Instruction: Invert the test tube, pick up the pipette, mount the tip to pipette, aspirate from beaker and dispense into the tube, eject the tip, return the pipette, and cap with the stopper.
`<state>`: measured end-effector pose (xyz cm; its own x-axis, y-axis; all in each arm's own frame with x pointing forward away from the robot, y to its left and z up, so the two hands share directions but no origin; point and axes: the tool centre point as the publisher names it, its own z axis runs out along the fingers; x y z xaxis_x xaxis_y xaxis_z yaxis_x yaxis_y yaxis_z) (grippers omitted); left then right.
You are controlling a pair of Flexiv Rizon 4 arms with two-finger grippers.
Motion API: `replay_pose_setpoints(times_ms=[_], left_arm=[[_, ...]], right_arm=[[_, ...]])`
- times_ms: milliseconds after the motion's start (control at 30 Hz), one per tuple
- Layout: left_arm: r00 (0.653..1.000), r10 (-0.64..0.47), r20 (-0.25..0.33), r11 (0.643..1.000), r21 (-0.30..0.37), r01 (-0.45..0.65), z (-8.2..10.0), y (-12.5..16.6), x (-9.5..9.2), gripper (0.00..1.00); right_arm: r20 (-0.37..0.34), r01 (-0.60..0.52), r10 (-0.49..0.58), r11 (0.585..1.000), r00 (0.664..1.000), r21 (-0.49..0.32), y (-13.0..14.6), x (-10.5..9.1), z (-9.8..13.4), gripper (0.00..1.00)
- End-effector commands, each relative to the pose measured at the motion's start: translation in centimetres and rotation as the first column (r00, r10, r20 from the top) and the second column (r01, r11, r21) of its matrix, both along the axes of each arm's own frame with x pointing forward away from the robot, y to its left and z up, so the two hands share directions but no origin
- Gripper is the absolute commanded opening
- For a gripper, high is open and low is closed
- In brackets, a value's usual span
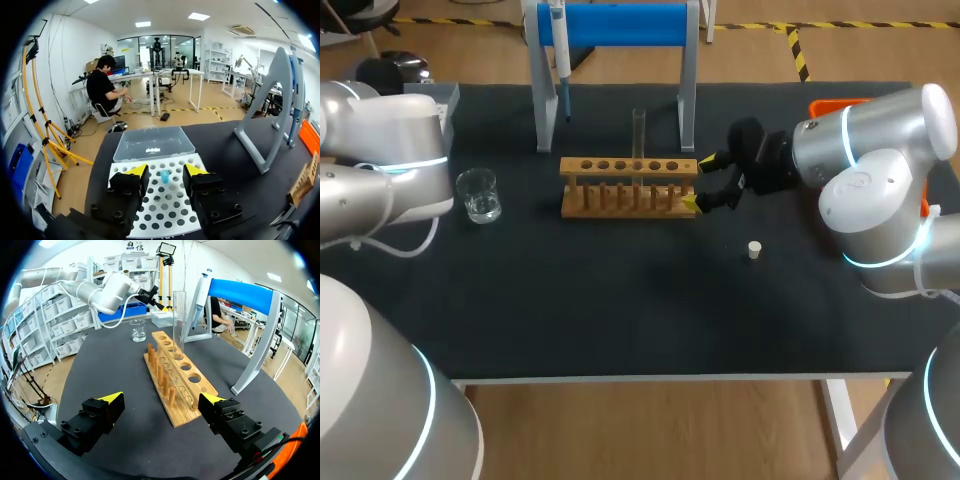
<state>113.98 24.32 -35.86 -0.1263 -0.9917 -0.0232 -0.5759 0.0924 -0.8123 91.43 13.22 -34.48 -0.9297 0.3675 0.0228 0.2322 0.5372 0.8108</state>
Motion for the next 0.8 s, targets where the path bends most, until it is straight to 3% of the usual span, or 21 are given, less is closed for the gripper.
replay_pose_setpoints(times_ms=[33, 800], left_arm=[[1.0, 0.001, 0.003, 1.0, 0.004, -0.001, -0.37, 0.04, 0.48, 0.41], [1.0, -0.006, 0.0, 1.0, 0.009, 0.006, -0.24, 0.04, 0.96, 0.4]], right_arm=[[0.0, -0.001, 0.001, 1.0, 1.0, 0.001, -0.11, -0.05, 0.03, 1.0], [0.0, -0.001, 0.001, 1.0, 1.0, 0.001, -0.11, -0.05, 0.03, 1.0]])
